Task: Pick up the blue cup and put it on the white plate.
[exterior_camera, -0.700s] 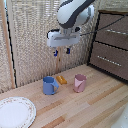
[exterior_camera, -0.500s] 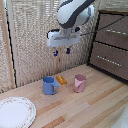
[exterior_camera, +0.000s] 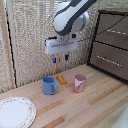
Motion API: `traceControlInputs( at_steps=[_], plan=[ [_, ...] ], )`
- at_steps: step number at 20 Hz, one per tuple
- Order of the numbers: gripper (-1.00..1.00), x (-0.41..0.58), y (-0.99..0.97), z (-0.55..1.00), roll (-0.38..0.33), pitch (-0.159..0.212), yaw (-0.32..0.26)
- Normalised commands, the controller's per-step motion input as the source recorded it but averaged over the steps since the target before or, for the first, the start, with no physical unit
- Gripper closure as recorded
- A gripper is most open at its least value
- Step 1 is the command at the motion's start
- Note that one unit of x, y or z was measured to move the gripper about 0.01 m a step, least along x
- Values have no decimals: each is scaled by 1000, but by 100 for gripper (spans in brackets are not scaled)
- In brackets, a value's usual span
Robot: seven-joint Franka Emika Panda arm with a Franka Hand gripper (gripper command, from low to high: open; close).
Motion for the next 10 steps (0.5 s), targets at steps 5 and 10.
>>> traceControlInputs(
  at_steps=[5,10],
  plan=[
    [-100,292,65,-313,-52,0,80],
    [-100,349,64,-320,-56,0,90]
  ],
)
